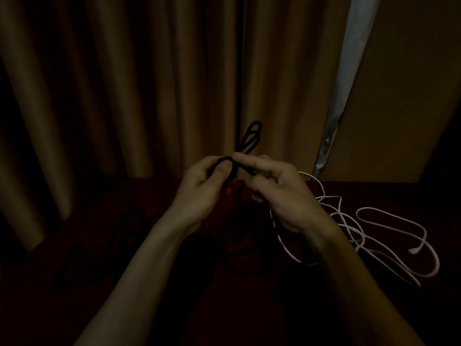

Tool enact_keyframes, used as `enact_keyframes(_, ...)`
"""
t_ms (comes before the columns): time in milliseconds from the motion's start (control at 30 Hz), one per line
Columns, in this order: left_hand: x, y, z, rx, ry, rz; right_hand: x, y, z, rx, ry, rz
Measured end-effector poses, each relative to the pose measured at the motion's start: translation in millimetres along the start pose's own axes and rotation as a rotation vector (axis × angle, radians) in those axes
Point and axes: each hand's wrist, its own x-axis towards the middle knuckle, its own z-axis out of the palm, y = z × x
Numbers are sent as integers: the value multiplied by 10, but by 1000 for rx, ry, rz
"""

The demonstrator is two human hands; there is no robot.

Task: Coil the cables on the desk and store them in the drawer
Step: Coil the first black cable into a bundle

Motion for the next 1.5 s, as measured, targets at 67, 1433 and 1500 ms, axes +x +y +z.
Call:
enact_keyframes(67, -18, 24, 36, -53, -1, -36, -3, -42, 33, 134, 32, 28)
enact_keyframes(1433, -95, -145, 67, 238, -167, 111, 18, 30, -215, -377, -185, 53)
enact_keyframes(1500, -83, -177, 87, 173, -159, 39, 36, 64, -241, -497, -192, 57)
